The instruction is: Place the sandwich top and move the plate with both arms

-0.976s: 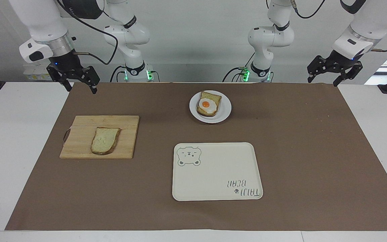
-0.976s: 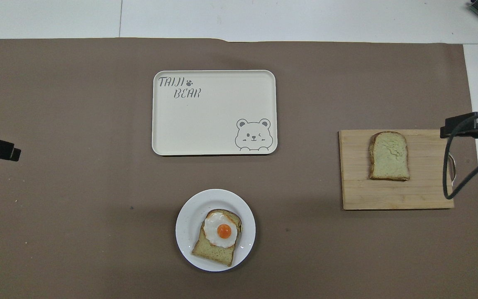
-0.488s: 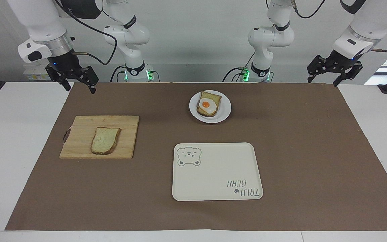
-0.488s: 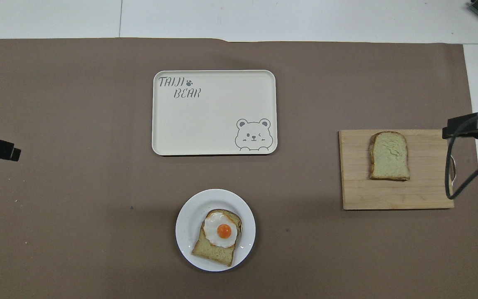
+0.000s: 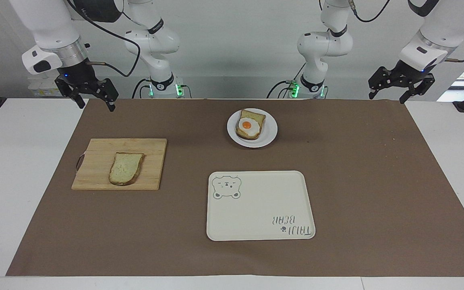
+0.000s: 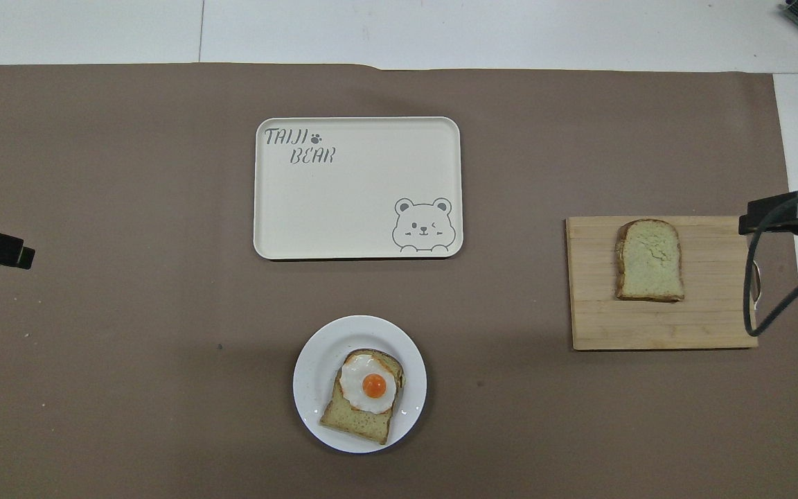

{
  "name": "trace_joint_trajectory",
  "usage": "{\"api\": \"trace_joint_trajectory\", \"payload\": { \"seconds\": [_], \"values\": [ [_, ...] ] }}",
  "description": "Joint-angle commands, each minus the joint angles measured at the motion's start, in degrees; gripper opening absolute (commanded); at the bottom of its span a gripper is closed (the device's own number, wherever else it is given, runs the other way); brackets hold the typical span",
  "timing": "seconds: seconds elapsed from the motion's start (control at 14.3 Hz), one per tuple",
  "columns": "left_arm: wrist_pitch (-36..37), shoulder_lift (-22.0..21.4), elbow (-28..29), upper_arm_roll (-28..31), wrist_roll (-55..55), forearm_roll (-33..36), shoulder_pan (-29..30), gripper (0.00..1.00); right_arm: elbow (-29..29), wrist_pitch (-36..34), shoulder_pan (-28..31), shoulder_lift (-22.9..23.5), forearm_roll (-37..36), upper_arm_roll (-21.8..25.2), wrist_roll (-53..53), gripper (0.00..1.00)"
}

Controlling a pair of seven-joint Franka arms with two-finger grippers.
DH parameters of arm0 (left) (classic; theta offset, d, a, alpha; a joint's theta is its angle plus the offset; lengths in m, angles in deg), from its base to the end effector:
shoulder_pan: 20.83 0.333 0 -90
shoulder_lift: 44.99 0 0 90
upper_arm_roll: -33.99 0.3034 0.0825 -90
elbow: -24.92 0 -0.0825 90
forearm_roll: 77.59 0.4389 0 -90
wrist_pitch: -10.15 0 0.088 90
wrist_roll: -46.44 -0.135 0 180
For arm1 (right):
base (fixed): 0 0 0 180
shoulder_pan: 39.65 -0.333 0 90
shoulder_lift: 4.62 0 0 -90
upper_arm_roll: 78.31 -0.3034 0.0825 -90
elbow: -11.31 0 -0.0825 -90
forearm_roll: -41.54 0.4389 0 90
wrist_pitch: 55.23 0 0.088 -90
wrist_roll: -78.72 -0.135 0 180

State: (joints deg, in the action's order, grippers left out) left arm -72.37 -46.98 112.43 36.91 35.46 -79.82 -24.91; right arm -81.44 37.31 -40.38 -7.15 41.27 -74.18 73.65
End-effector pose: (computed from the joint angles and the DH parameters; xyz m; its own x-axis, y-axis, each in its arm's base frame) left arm 0.5836 -0.0170 0.6163 0.9756 -0.2152 -0.0436 -0.2130 -0.9758 0.0498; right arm 0.6005 -0.0371 0.5892 0.9883 -0.1471 0.0403 -0.1471 -0.9891 -0.0020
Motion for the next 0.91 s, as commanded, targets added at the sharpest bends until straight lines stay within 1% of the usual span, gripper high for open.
{"api": "trace_joint_trajectory", "payload": {
  "seconds": [0.0, 0.28, 0.42, 0.56, 0.7, 0.84],
  "values": [
    [-1.42, -1.44, 1.97, -0.02, 0.6, 0.65, 0.04, 1.0, -2.61, 2.11, 2.4, -1.33, -0.25, -0.43, 3.92, 1.0],
    [-1.42, -1.44, 1.97, -0.02, 0.6, 0.65, 0.04, 1.0, -4.1, 5.62, 2.84, -0.63, -0.17, -0.43, 5.5, 1.0],
    [-1.42, -1.44, 1.97, -0.02, 0.6, 0.65, 0.04, 1.0, -5.5, 7.9, 4.16, -0.02, -0.25, -0.43, 9.27, 1.0],
    [-1.42, -1.44, 1.97, -0.02, 0.6, 0.65, 0.04, 1.0, -5.69, 10.02, 4.78, 2.17, -0.17, -0.43, 12.79, 1.0],
    [-1.42, -1.44, 1.97, -0.02, 0.6, 0.65, 0.04, 1.0, -5.69, 13.95, 4.78, 4.72, -0.17, -0.43, 13.77, 1.0],
    [-1.42, -1.44, 1.97, -0.02, 0.6, 0.65, 0.04, 1.0, -5.69, 16.17, 5.13, 7.36, -0.08, -0.43, 15.6, 1.0]
  ]
}}
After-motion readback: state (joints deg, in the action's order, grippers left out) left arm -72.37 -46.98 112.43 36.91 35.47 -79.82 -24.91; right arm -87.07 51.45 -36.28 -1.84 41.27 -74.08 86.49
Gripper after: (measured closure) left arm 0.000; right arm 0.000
